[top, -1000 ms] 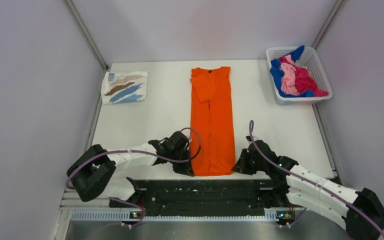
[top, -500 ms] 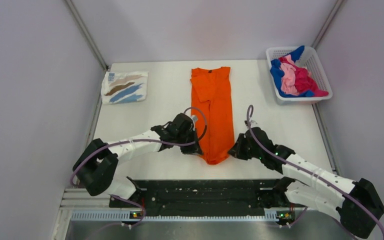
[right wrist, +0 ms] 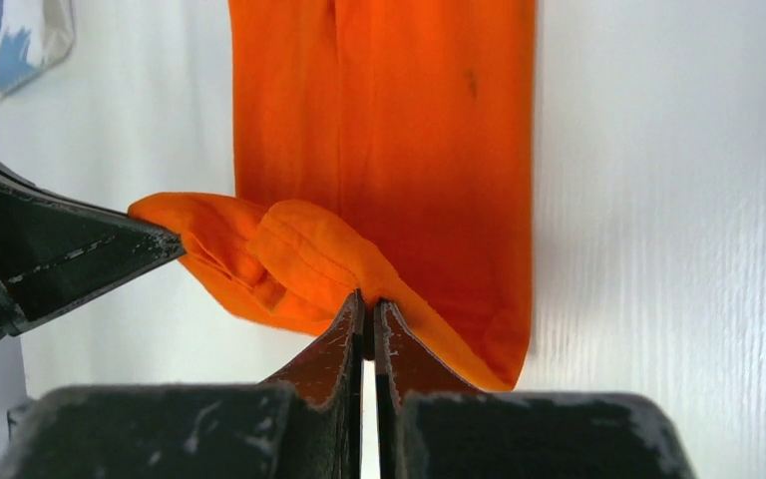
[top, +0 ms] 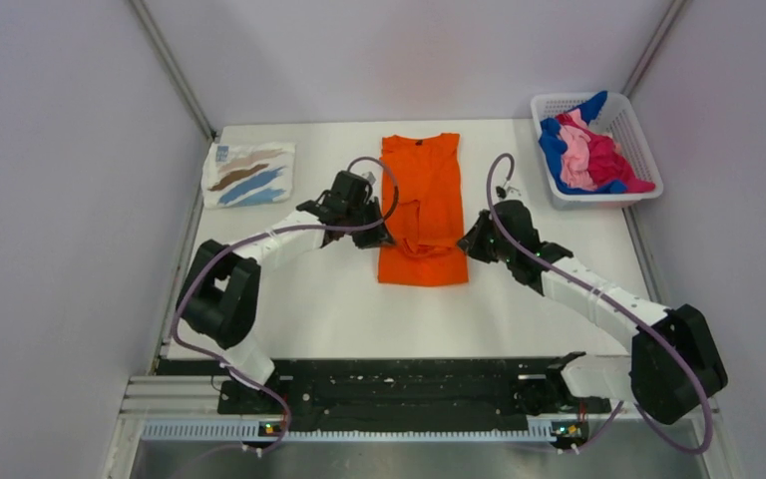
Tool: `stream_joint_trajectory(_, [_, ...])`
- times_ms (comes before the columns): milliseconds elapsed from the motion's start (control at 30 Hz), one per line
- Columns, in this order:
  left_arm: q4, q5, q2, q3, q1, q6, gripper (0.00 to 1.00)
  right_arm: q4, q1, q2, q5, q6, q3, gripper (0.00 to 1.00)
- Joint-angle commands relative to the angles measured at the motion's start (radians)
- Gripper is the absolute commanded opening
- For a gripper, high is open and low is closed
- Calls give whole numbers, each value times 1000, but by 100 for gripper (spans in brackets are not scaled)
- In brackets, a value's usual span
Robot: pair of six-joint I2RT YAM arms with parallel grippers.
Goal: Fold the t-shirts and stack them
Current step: Fold the folded rectangular tshirt in 1/3 of the way
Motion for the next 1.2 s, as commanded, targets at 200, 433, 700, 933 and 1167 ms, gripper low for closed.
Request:
stream_joint_trajectory(200, [-25,-6,169,269,73,124,0,172,-123,213,-65,-91,175,0])
stream_joint_trajectory(433, [-63,-22,272,388,106,167,0,245,-185,336,-118,-140,243,0])
stream_joint_trajectory(700, [-53,26,367,474,133,201,0,277,-223,443,-148,-208,303,0])
stream_joint_trajectory(933, [-39,58,439,537,153,196,0,347,-242,520,-178,-224,332,0])
stream_joint_trajectory(1167, [-58,94,500,606,177,223,8,352,-259,583,-184,-235,372,0])
